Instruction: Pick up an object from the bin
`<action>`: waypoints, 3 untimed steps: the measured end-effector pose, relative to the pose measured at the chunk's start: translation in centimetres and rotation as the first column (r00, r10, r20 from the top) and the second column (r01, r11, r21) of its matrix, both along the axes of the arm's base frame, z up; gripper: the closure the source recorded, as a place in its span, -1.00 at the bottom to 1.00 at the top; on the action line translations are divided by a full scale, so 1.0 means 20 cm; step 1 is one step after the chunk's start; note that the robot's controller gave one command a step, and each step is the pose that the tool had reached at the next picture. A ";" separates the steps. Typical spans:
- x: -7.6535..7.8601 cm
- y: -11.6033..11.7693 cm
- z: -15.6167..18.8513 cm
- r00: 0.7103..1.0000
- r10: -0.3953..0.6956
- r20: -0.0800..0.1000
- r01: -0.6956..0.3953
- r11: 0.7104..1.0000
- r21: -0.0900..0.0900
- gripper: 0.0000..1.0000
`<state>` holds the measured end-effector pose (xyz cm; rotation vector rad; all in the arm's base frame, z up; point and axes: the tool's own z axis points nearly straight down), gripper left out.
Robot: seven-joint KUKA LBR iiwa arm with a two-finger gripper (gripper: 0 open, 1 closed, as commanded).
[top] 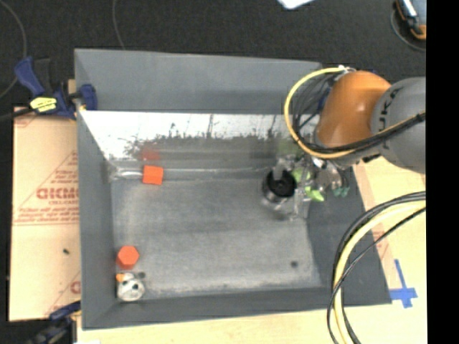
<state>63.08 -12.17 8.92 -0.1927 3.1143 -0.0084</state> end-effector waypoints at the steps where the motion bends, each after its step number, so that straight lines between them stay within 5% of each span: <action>1: 0.00 -0.04 0.05 0.996 0.091 -0.011 -0.091 0.996 -0.001 -1.00; 2: 0.04 0.06 -0.01 0.909 -0.416 0.025 0.415 0.909 0.016 1.00; 3: 0.04 0.06 -0.01 0.910 -0.414 0.025 0.414 0.910 0.016 1.00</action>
Offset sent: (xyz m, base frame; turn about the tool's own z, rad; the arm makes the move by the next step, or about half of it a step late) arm 0.0002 0.0142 -0.0138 0.4308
